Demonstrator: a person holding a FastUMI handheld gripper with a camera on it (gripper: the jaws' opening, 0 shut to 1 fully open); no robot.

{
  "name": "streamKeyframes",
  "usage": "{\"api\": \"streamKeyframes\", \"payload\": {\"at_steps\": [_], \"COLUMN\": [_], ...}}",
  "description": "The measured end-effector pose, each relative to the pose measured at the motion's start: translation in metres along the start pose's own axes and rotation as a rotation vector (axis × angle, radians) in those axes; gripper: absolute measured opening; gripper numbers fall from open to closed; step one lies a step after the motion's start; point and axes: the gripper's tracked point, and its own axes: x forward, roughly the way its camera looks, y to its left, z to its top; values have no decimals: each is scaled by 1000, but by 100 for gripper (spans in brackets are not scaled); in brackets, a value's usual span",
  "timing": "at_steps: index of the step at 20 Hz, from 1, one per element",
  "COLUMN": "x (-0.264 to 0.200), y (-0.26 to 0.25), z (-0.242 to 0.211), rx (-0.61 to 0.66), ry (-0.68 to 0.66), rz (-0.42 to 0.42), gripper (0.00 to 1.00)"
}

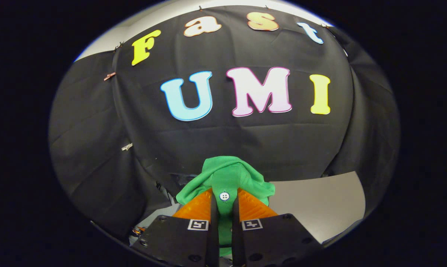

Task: Put the clothes into the washing machine and then close the washing machine lid.

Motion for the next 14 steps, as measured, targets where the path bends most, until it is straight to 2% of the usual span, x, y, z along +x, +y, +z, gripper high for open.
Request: {"api": "streamKeyframes", "payload": {"at_steps": [6,14], "x": [54,137], "y": [52,54], "z": [-57,-154], "rx": [5,18], "ry": [46,118], "rz": [22,-30], "gripper": [18,18]}}
